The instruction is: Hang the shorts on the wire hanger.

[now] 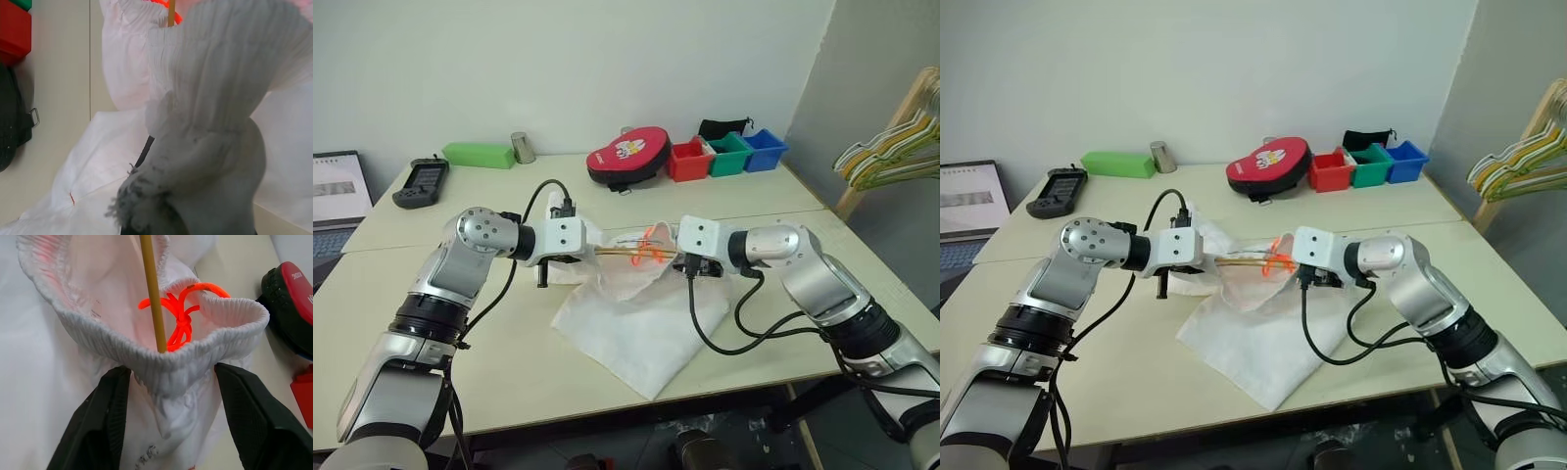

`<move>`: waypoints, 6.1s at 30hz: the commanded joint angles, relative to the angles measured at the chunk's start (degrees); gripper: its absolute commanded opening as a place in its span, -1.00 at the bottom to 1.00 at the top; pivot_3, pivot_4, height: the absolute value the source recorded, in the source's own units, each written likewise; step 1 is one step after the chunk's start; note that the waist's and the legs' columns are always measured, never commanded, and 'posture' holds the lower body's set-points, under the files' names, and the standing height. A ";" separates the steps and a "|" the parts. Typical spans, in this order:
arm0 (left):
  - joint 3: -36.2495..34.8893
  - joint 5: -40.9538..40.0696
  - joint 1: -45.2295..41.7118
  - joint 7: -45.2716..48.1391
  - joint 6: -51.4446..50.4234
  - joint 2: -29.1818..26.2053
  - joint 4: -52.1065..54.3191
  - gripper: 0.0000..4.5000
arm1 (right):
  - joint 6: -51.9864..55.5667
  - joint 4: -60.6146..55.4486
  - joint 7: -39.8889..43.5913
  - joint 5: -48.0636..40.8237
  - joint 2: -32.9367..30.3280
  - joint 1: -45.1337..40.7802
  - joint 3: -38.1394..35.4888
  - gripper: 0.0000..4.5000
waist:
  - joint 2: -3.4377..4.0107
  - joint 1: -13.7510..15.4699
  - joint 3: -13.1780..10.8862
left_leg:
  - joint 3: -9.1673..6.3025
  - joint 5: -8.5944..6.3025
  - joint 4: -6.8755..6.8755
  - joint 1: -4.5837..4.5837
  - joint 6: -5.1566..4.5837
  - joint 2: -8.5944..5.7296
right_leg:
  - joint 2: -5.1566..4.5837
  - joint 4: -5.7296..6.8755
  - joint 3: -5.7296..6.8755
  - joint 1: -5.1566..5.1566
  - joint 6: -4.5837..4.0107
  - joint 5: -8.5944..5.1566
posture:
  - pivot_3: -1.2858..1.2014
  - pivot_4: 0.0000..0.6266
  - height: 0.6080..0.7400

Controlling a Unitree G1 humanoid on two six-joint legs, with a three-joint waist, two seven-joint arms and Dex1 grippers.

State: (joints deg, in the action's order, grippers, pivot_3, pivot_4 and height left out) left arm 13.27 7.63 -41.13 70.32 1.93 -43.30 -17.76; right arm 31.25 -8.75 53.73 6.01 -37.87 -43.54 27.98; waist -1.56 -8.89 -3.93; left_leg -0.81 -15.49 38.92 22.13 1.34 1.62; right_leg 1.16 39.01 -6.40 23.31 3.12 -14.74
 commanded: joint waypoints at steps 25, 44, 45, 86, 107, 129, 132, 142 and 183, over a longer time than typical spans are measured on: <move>-1.98 -2.82 1.88 -1.30 -1.35 -1.27 6.95 -1.00 | -17.59 23.91 0.59 13.60 3.83 -6.71 3.09 0.25 | 0.07 -0.29 -0.04 | 0.01 0.00 -0.02 -0.05 0.00 -0.01 | -0.01 0.02 -0.08 -0.02 -0.10 0.06 | 0.00 -0.96 1.00; -1.37 -2.71 0.46 -2.62 0.59 -0.39 5.86 -1.00 | -16.93 19.79 2.28 14.93 2.46 -3.88 1.96 -0.99 | 0.05 0.06 -0.03 | 0.03 0.00 -0.01 -0.07 0.00 -0.02 | -0.01 0.03 -0.09 -0.03 -0.09 0.05 | -0.01 -1.00 1.00; -1.96 -3.95 0.29 -2.26 -0.91 -0.02 6.10 -0.87 | -16.15 19.97 2.22 14.61 2.84 -3.82 1.69 -1.00 | 0.05 0.06 -0.03 | 0.03 0.00 -0.01 -0.07 0.00 -0.02 | 0.00 0.03 -0.09 -0.03 -0.09 0.05 | -0.01 -1.00 1.00; -1.71 -26.72 -3.11 -7.99 -21.38 26.31 13.63 0.98 | 61.25 -44.22 -10.56 1.58 9.51 43.09 -49.90 -1.00 | 0.12 -12.08 0.01 | 0.07 -0.02 0.01 -0.23 0.05 -0.09 | -0.02 -0.04 -0.34 -0.27 0.05 -0.12 | -0.41 -0.84 1.00; 5.38 -18.49 -3.43 -23.07 -12.85 45.21 9.37 0.98 | 60.20 1.79 -23.18 -3.88 -9.33 15.95 -63.77 -1.00 | 0.41 -27.51 -0.27 | 0.83 -0.50 -1.23 -1.44 0.18 -0.41 | -0.41 -1.32 -0.88 -1.64 0.42 -0.66 | -0.40 -0.89 1.00; 5.84 -17.47 -2.51 -24.43 -13.48 44.70 10.81 1.00 | 50.67 27.22 -33.14 -10.44 -15.19 5.02 -64.07 -0.62 | 0.45 -26.95 -0.29 | 0.89 -0.53 -1.22 -1.51 0.15 -1.13 | -0.69 -2.02 -1.87 -2.23 1.15 -0.60 | -0.36 -0.89 1.00; 5.68 -17.51 -2.68 -24.47 -13.49 44.59 10.63 1.00 | 51.06 24.86 -34.63 -10.40 -14.37 5.94 -64.11 -0.33 | 0.45 -26.79 -0.29 | 0.89 -0.59 -1.20 -1.51 0.05 -1.14 | -0.69 -2.04 -2.00 -2.22 1.25 -0.60 | -0.36 -0.89 1.00; 5.96 -17.51 -3.06 -24.37 -12.80 44.48 9.86 1.00 | 57.03 4.42 -40.14 -8.31 -10.69 12.72 -64.61 0.70 | 0.46 -25.56 -0.28 | 0.88 -0.64 -1.12 -1.51 -0.04 -1.12 | -0.68 -2.04 -2.25 -2.20 1.34 -0.61 | -0.39 -0.92 1.00; -3.50 -17.69 5.32 -31.43 -22.47 33.70 17.59 1.00 | 57.29 -35.97 -56.38 -0.45 13.47 12.18 -35.94 0.98 | 0.35 -29.68 -0.01 | 0.74 -0.69 -1.11 -1.31 -0.12 -0.92 | -0.82 -2.01 -2.25 -2.00 1.67 -0.61 | -0.34 -0.97 1.00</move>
State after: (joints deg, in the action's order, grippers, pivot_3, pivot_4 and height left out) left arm 12.30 -10.44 -35.99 42.10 -19.95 -9.07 -3.49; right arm 91.64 -46.14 -2.72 6.51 -26.42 -30.04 -9.97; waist -1.22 -38.57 -3.95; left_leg -0.10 -16.18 37.83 20.81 1.21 0.70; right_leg 0.35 37.01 -8.65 21.30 4.84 -15.32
